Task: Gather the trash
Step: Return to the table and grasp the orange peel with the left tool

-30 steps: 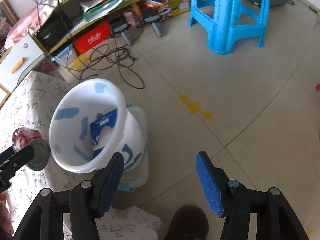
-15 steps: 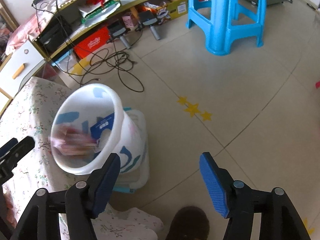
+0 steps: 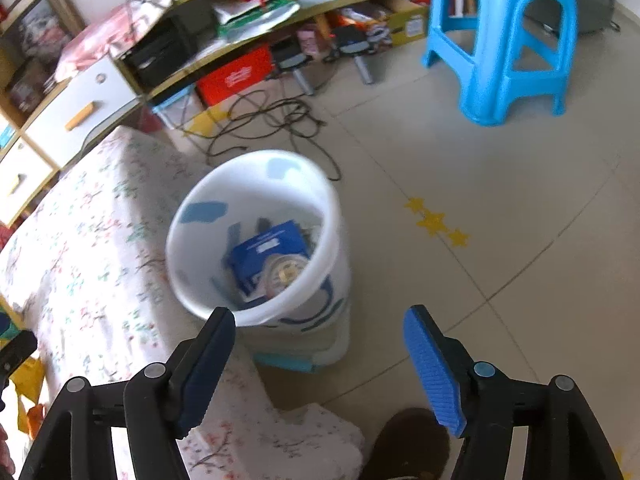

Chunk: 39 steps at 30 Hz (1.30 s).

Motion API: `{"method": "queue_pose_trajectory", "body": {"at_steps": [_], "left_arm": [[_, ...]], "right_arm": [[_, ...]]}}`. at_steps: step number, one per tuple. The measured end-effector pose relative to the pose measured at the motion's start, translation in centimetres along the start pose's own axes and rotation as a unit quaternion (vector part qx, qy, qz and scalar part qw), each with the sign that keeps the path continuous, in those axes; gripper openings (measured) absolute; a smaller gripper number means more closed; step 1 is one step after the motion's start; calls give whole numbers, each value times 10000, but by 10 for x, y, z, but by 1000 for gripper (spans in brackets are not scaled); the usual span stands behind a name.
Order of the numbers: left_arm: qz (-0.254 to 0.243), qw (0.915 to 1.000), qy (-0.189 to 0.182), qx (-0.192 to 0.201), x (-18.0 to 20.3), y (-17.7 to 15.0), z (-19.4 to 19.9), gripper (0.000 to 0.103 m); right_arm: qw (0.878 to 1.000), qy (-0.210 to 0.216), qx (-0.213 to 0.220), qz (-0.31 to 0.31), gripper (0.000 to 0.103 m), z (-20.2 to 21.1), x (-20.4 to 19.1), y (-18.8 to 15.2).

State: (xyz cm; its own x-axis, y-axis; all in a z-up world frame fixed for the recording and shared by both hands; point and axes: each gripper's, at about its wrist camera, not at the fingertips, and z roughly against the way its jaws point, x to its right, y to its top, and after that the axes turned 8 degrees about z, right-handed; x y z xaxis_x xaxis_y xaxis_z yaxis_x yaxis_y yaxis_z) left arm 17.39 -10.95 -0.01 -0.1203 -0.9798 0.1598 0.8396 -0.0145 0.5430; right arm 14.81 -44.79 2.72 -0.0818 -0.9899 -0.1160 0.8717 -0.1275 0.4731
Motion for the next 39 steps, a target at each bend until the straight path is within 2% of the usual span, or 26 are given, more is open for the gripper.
{"method": "queue_pose_trajectory", "body": {"at_steps": [13, 18, 24, 28, 30, 35, 39], "left_arm": [[748, 9963, 405, -77, -110, -39, 46, 103], [892, 9941, 439, -441, -139, -58, 47, 103], [944, 9902, 231, -1001, -156, -86, 38, 103], [790, 9903, 299, -1107, -156, -97, 30, 102], [623, 9913, 329, -1111, -153, -101, 26, 99], [450, 9912, 29, -1241, -142, -106, 8, 75], [388, 9922, -115, -1178, -136, -102, -1, 59]], "right_arm": [[9979, 376, -213, 477, 76, -9, -78, -12], [9960, 461, -249, 718, 76, -14, -107, -14], [9929, 480, -344, 1033, 76, -21, -137, -20], [9911, 463, -414, 1178, 76, -26, -150, -25], [9906, 458, -441, 1213, 76, -28, -153, -27], [9900, 427, -485, 1251, 76, -31, -155, -30], [9902, 397, -520, 1231, 76, -34, -155, -31]]}}
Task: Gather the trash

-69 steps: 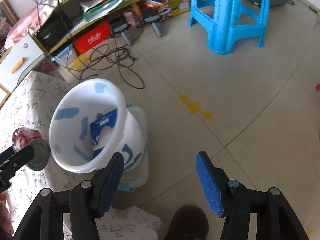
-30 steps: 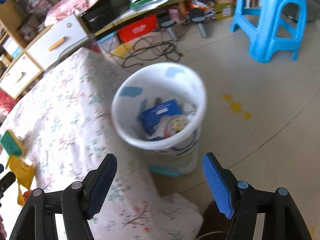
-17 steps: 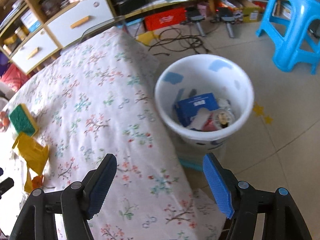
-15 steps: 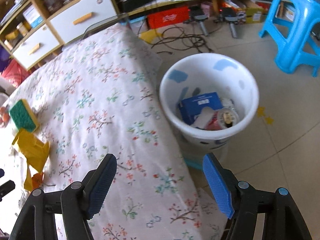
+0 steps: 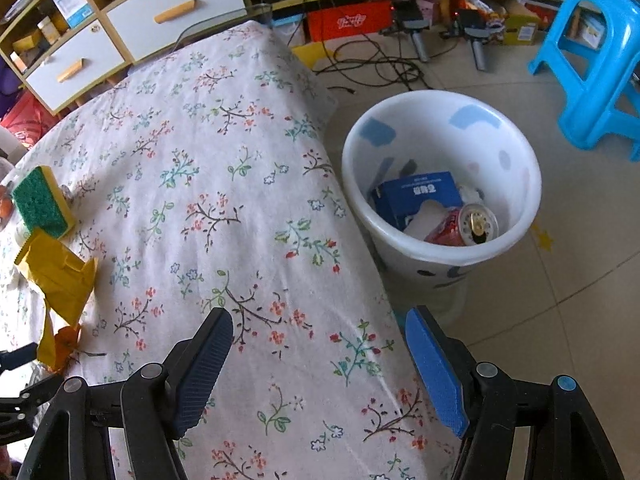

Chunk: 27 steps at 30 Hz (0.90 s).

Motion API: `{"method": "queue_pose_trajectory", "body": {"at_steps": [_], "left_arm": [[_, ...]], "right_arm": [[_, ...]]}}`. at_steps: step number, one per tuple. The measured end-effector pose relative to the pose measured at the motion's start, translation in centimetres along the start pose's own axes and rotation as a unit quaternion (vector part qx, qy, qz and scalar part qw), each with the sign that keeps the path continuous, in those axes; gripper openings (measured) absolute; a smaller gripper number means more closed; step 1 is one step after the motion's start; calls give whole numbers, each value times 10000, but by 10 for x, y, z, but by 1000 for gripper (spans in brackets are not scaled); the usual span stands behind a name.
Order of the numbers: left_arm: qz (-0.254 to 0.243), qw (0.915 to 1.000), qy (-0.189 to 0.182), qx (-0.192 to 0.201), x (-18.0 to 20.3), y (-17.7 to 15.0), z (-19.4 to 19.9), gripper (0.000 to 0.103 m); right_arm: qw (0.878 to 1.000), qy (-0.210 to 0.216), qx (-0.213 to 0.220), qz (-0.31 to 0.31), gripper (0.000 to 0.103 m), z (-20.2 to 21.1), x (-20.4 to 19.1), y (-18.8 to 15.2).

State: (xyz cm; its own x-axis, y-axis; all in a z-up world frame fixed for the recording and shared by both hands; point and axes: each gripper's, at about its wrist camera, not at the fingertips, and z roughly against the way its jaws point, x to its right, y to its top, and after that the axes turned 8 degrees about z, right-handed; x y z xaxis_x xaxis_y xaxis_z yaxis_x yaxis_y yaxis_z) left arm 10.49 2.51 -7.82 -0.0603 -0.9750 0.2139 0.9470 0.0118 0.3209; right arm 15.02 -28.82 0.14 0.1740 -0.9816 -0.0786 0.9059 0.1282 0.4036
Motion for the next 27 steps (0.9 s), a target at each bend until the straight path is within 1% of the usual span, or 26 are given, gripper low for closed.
{"method": "queue_pose_trajectory", "body": {"at_steps": [1, 2, 3, 4, 6, 9, 12, 14, 20, 23, 27], "left_arm": [[23, 10000, -38, 4, 0, 1, -2, 53], [56, 10000, -58, -5, 1, 3, -4, 44], [80, 10000, -50, -24, 1, 4, -5, 38], [116, 9999, -57, -52, 0, 6, -6, 28], [221, 9996, -143, -83, -3, 7, -1, 26], [343, 9993, -173, 6, -13, 5, 14, 20], [495, 9987, -121, 90, -24, 1, 25, 20], [649, 9978, -6, 160, -37, -2, 33, 20], [1195, 9920, 110, 391, -77, -8, 50, 20], [1356, 9891, 120, 554, -91, -11, 62, 20], [1621, 9839, 43, 754, -109, -15, 78, 19]], "right_arm": [[10000, 0, -3, -4, 76, 0, -1, 0], [10000, 2, -5, -5, 76, -1, -2, 0], [10000, 7, -9, -3, 76, -1, -3, 1], [10000, 12, -12, 0, 76, -1, -4, 1], [10000, 35, -18, 18, 76, -2, -9, 3], [9999, 90, -16, 76, 76, -3, -19, 8], [9997, 151, -7, 178, 76, -5, -33, 12], [9994, 206, -18, 269, 76, -8, -47, 16], [9959, 463, -142, 758, 76, -22, -102, 25], [9913, 656, -209, 1118, 76, -32, -136, 26], [9802, 959, -304, 1705, 83, -48, -179, 28]]}}
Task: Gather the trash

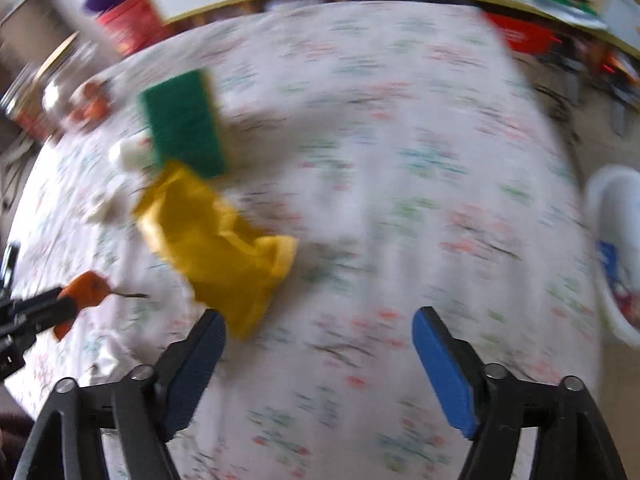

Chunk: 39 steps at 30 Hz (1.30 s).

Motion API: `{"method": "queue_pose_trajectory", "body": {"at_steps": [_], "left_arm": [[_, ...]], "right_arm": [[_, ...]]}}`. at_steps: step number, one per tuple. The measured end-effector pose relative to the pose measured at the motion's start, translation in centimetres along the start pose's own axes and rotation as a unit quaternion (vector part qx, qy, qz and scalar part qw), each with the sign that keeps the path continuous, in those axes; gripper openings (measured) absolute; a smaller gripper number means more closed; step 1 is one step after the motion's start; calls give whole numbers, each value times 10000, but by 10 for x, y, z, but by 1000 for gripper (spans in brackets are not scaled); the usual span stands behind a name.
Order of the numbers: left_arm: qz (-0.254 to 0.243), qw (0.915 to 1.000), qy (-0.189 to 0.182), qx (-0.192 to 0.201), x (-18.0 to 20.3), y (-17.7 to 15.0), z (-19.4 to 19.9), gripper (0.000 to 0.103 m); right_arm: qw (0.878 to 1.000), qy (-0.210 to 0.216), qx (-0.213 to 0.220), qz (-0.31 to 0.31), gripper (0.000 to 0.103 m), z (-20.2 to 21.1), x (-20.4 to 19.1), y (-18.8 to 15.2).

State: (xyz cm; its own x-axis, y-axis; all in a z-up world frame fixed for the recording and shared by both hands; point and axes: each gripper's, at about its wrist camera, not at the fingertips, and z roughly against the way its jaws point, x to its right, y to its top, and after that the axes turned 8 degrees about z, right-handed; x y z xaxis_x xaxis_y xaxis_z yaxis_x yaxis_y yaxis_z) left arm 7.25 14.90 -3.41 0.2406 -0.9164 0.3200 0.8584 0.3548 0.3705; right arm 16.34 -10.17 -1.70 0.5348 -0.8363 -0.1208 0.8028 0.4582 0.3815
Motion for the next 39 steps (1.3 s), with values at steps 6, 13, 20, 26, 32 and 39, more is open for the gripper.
{"method": "queue_pose_trajectory", "body": {"at_steps": [6, 13, 20, 26, 32, 39], "left_arm": [[170, 9997, -31, 189, -18, 7, 17, 19], [369, 9992, -122, 97, -40, 10, 21, 20], [385, 9992, -74, -67, -46, 7, 16, 56], [285, 9994, -140, -169, -40, 5, 13, 60], [-25, 9989, -220, -405, -20, 0, -6, 60], [-358, 9957, 121, -845, -1, -13, -40, 57]], "right_arm": [[9950, -43, -215, 976, 85, -40, -43, 22], [9895, -204, -513, 1333, 85, -77, -55, 35], [9889, -324, -708, 1265, 64, -96, -57, 42], [9904, -317, -749, 1121, 58, -88, -54, 38], [9946, -266, -632, 778, 58, -65, -33, 31], [9968, -198, -628, 462, 58, -48, -6, 17]]}}
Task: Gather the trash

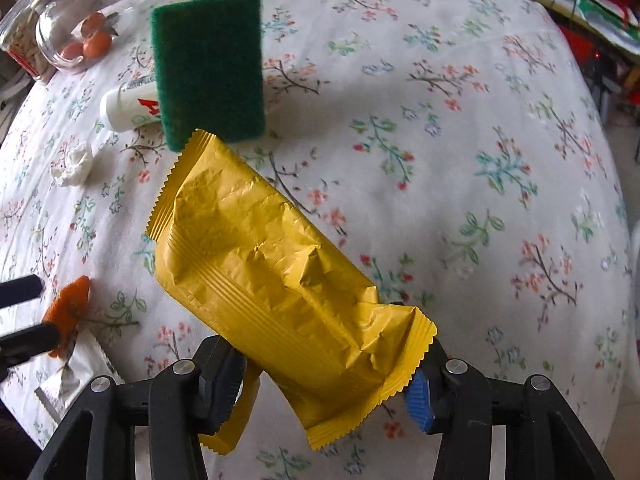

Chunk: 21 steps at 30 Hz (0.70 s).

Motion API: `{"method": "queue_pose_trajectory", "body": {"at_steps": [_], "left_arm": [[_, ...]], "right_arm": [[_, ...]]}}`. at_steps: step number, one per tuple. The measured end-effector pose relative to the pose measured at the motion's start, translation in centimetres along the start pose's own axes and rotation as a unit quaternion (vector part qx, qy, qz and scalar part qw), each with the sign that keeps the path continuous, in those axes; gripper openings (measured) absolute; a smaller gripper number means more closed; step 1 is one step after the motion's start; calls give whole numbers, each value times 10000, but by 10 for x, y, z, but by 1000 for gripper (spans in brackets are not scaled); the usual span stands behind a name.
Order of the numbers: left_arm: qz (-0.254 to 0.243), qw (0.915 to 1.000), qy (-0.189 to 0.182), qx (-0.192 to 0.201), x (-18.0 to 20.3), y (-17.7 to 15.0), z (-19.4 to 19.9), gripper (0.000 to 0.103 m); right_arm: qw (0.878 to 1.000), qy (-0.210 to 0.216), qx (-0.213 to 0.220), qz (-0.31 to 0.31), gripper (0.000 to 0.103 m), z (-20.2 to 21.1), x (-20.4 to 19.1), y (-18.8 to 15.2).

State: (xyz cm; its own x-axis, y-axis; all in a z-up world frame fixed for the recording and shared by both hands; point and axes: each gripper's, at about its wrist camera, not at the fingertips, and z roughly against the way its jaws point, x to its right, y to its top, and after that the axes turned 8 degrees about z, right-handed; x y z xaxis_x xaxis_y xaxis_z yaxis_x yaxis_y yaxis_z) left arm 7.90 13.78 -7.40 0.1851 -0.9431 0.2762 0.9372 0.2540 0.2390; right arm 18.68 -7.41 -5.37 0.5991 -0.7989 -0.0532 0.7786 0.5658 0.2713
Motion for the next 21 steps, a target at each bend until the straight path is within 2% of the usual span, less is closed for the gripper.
{"method": "queue_pose_trajectory", "body": {"at_steps": [1, 3, 4, 5, 10, 16, 21], "left_arm": [[-21, 10000, 94, 16, 1, 1, -2, 54], [-60, 9998, 200, 49, 4, 1, -3, 42], [-69, 9997, 234, 41, 5, 2, -3, 29], [-69, 9997, 249, 25, 7, 2, -3, 24], [-28, 9998, 180, 114, 12, 5, 2, 16], [-71, 9981, -165, 587, 33, 13, 29, 16], [-114, 9963, -342, 783, 53, 22, 35, 16]], "right_arm": [[10000, 9, -1, 5, 58, -2, 1, 0], [10000, 8, 17, 24, 58, 2, -1, -3], [10000, 13, 41, 24, 58, 5, 0, -7], [10000, 20, 59, 15, 58, 8, 1, -7], [9999, 25, 110, -129, 58, 18, 8, -15], [9981, 75, 214, -571, 58, 30, 34, -20], [9940, 84, 335, -1040, 58, 42, 65, -29]]}}
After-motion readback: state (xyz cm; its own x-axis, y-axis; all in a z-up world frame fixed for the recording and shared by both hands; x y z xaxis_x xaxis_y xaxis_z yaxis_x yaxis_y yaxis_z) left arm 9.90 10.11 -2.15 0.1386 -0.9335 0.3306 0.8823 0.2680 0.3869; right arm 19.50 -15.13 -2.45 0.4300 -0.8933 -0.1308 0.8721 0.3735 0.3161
